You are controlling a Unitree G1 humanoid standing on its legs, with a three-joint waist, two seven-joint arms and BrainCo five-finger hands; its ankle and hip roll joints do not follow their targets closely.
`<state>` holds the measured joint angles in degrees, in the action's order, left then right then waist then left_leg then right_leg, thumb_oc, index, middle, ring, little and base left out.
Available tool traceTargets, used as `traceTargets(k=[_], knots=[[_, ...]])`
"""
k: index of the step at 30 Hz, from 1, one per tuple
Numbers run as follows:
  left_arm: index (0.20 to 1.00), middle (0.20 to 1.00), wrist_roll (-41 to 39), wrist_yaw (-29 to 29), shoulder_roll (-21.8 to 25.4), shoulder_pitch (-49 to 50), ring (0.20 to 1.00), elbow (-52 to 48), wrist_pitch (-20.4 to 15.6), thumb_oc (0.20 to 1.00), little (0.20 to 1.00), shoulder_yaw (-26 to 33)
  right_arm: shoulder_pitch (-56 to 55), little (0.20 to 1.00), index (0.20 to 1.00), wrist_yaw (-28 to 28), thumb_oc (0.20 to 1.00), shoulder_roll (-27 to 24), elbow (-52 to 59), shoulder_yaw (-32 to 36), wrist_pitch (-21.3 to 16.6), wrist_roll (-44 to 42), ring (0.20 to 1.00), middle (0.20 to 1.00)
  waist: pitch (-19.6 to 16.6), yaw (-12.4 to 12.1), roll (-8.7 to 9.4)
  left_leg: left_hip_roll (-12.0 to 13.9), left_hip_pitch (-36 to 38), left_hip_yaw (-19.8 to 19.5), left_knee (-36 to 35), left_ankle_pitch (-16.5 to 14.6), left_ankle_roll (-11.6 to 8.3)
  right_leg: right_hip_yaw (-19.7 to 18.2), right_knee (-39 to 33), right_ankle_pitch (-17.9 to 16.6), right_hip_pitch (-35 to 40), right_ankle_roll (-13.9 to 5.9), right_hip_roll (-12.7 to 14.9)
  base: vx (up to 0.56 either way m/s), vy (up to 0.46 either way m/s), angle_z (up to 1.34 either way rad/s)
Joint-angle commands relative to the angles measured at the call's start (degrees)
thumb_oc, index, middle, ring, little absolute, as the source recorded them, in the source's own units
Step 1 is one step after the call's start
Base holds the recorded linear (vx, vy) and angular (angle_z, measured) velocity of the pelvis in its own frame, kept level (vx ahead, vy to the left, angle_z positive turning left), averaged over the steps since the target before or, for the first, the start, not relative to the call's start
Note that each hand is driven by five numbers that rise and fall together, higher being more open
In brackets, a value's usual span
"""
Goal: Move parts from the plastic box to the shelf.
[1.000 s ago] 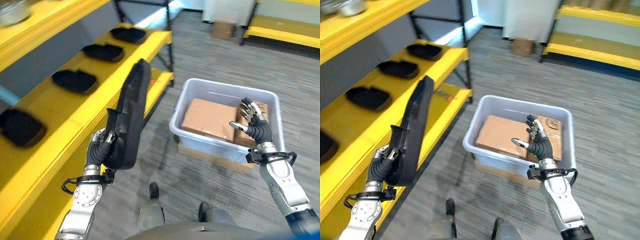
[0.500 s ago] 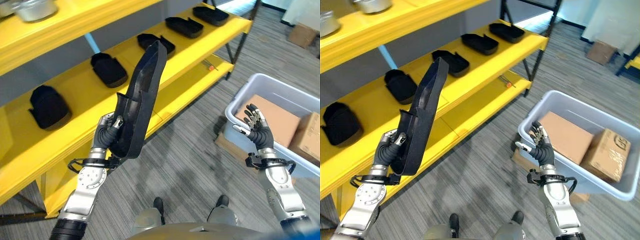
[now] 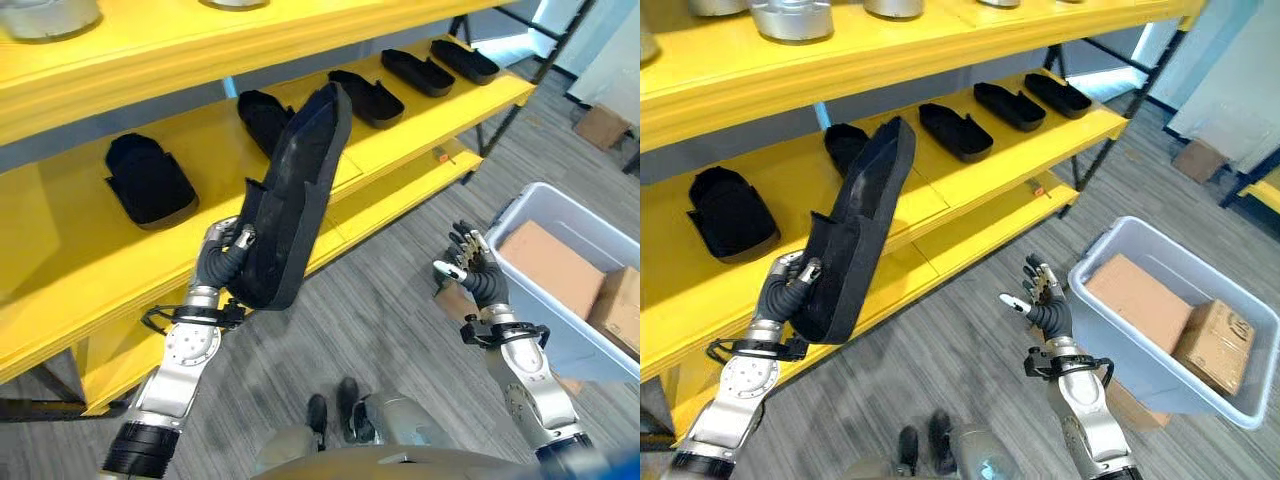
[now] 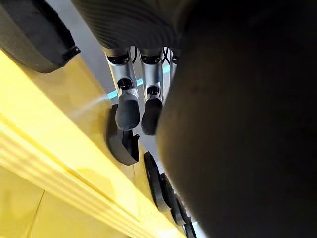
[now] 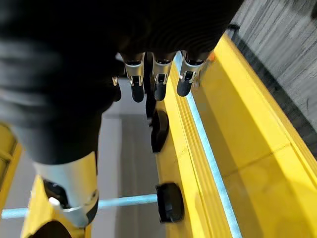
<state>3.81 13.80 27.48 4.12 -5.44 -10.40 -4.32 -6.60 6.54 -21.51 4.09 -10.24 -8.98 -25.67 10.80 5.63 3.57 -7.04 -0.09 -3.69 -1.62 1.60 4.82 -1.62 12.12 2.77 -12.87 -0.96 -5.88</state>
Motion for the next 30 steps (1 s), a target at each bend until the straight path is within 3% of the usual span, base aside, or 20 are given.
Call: traceTargets(k=[1, 4, 9, 10, 11, 12, 13, 15, 16, 17, 20, 21, 22, 24, 30], knots=[[0.200, 0.200, -1.0, 0.8, 0.6, -0.2, 0.200, -6.7, -4.3, 0.200, 0.200, 3.4, 1.8, 1.000, 1.000, -1.0, 1.000, -1.3, 2.2, 1.7, -3.1, -0.9, 1.000, 1.000, -0.9, 0.1, -0.03, 1.3, 1.5, 0.5, -1.3, -1.5, -2.38, 1.9, -6.0, -2.7, 7.5, -1.91, 2.6, 0.05, -0.074, 0.49], [0.200, 0.200, -1.3, 0.1, 0.5, 2.8, 0.200, -8.1, -4.5, 0.200, 0.200, 5.0, 1.0, 1.000, 1.000, -2.4, 1.000, -1.2, 2.1, 1.7, -3.1, -1.5, 1.000, 1.000, -2.3, -0.8, 0.01, 1.4, 2.0, 0.9, -0.4, -2.5, -2.30, 2.7, -8.8, -2.6, 10.2, -1.41, 3.0, 0.09, -0.122, 0.06], [0.200, 0.200, -2.5, -0.5, 0.4, 3.3, 0.200, -8.6, -4.8, 0.200, 0.200, 5.0, 1.5, 1.000, 1.000, -2.5, 1.000, -2.8, 2.3, 1.7, -3.4, -2.1, 1.000, 1.000, -0.5, -1.7, 0.15, 0.2, -3.1, 1.2, 12.2, -6.1, -4.38, 3.8, -11.1, -2.6, 12.1, -0.72, 4.1, -0.02, -0.057, 0.11], [0.200, 0.200, -3.3, -0.7, 0.3, 2.4, 0.200, -8.7, -4.9, 0.200, 0.200, 4.5, 2.4, 1.000, 1.000, -1.6, 1.000, -3.8, 1.6, 2.3, -3.5, -2.0, 1.000, 1.000, 1.1, -2.1, 0.34, 0.5, -6.5, 2.6, 17.6, -4.8, -6.30, 4.7, -11.1, -2.7, 12.6, -0.09, 5.0, -0.14, -0.012, 0.41], [0.200, 0.200, -3.7, -0.8, 0.4, 2.1, 0.200, -8.9, -4.8, 0.200, 0.200, 4.7, 2.8, 1.000, 1.000, -1.3, 1.000, -4.0, 1.5, 2.7, -3.6, -2.1, 1.000, 1.000, 1.4, -1.6, 0.34, 2.4, -7.4, 4.4, 19.1, -5.7, -6.35, 5.7, -10.7, -2.7, 12.3, 0.03, 5.4, -0.13, -0.011, 0.41], [0.200, 0.200, -3.8, -0.9, 0.4, 2.1, 0.200, -8.9, -4.8, 0.200, 0.200, 4.8, 3.0, 1.000, 1.000, -1.3, 1.000, -4.0, 1.4, 2.6, -3.6, -2.1, 1.000, 1.000, 1.4, -1.6, 0.19, 2.6, -7.7, 4.5, 19.7, -6.1, -6.39, 5.7, -10.6, -2.6, 12.2, 0.07, 5.3, -0.06, 0.013, 0.47], [0.200, 0.200, -3.6, -0.9, 0.7, 2.7, 0.200, -9.3, -4.8, 0.200, 0.200, 5.4, 2.9, 1.000, 1.000, -0.9, 1.000, -4.1, 1.6, 3.3, -3.7, -1.9, 1.000, 1.000, 1.2, -0.9, 1.20, 8.1, -7.5, 8.2, 20.9, -7.5, -5.38, 6.7, -10.2, -2.6, 12.2, -0.22, 7.2, -0.02, 0.046, 0.76], [0.200, 0.200, -3.8, -0.6, 0.7, 3.5, 0.200, -9.3, -4.8, 0.200, 0.200, 6.3, 2.3, 1.000, 1.000, -0.8, 1.000, -3.8, 1.5, 3.2, -3.4, -1.9, 1.000, 1.000, 0.8, -1.1, 1.31, 12.4, -5.9, 8.7, 19.3, -8.2, -5.07, 7.2, -9.9, -1.9, 12.4, -0.72, 8.2, 0.01, 0.090, 0.86], [0.200, 0.200, -4.2, -0.1, 0.5, 3.6, 0.200, -9.4, -4.8, 0.200, 0.200, 6.6, 1.8, 1.000, 1.000, -0.9, 1.000, -3.6, 1.6, 3.2, -3.4, -1.9, 1.000, 1.000, 0.4, -0.7, 1.38, 16.2, -5.3, 8.7, 17.1, -6.0, -5.75, 7.9, -9.6, -1.5, 12.4, -1.09, 9.4, 0.06, 0.283, 0.45], [0.200, 0.200, -5.0, 0.1, 0.2, 3.1, 0.200, -9.6, -4.6, 0.200, 0.200, 6.3, -0.1, 1.000, 1.000, 0.0, 1.000, -4.0, 1.5, 4.4, -3.4, -1.7, 1.000, 1.000, -0.2, 0.3, -0.21, 26.4, -3.5, 11.4, 6.4, 4.9, -9.38, 10.6, -8.6, 0.3, 11.8, -2.07, 11.2, 0.07, 0.327, 0.60], [0.200, 0.200, -5.0, 0.5, 0.1, 2.3, 0.200, -9.3, -4.7, 0.200, 0.200, 5.9, -1.3, 1.000, 1.000, 0.9, 1.000, -4.3, 1.2, 5.5, -3.6, -1.2, 1.000, 1.000, -0.2, 0.3, -1.85, 30.4, -2.2, 11.6, -0.8, 11.8, -12.86, 11.6, -6.8, 1.6, 12.0, -3.37, 12.5, 0.10, 0.283, 0.89], [0.200, 0.200, -5.1, 0.8, -0.1, 2.3, 0.200, -9.3, -4.8, 0.200, 0.200, 6.0, -1.6, 1.000, 1.000, 1.2, 1.000, -4.2, 1.1, 5.7, -3.6, -1.1, 1.000, 1.000, -0.2, -0.2, -2.22, 30.6, -1.9, 9.7, -0.6, 12.0, -13.38, 11.2, -6.3, 1.7, 12.1, -3.79, 13.1, 0.14, 0.241, 0.11], [0.200, 0.200, -5.3, 0.7, -0.4, 2.3, 0.200, -9.1, -4.9, 0.200, 0.200, 5.9, -1.5, 1.000, 1.000, 1.1, 1.000, -4.1, 1.0, 5.9, -3.6, -0.8, 1.000, 1.000, -0.1, -0.5, -2.64, 29.6, -2.1, 7.9, 1.3, 8.8, -13.12, 11.0, -5.4, 2.1, 12.6, -4.34, 14.0, 0.15, 0.216, -0.17], [0.200, 0.200, -5.3, 0.1, -0.1, 2.0, 0.200, -9.0, -4.9, 0.200, 0.200, 5.7, -1.5, 1.000, 1.000, 1.0, 1.000, -3.3, 0.6, 6.1, -3.5, -0.8, 1.000, 1.000, -0.7, -0.2, -3.18, 28.1, -2.8, 9.5, 3.5, 5.4, -13.69, 11.3, -4.9, 1.6, 14.5, -5.22, 16.2, 0.22, 0.317, -0.12], [0.200, 0.200, -4.0, 1.0, 2.8, 0.8, 0.200, -9.3, -5.0, 0.200, 0.200, 5.9, -1.1, 1.000, 1.000, 0.6, 1.000, -0.6, 0.7, 4.7, -2.5, -1.0, 1.000, 1.000, -1.1, -2.4, -0.68, 21.1, -4.6, 10.3, 8.2, 0.0, -12.00, 13.0, -7.8, -3.1, 17.7, -8.96, 23.0, 0.11, 0.272, 0.31]])
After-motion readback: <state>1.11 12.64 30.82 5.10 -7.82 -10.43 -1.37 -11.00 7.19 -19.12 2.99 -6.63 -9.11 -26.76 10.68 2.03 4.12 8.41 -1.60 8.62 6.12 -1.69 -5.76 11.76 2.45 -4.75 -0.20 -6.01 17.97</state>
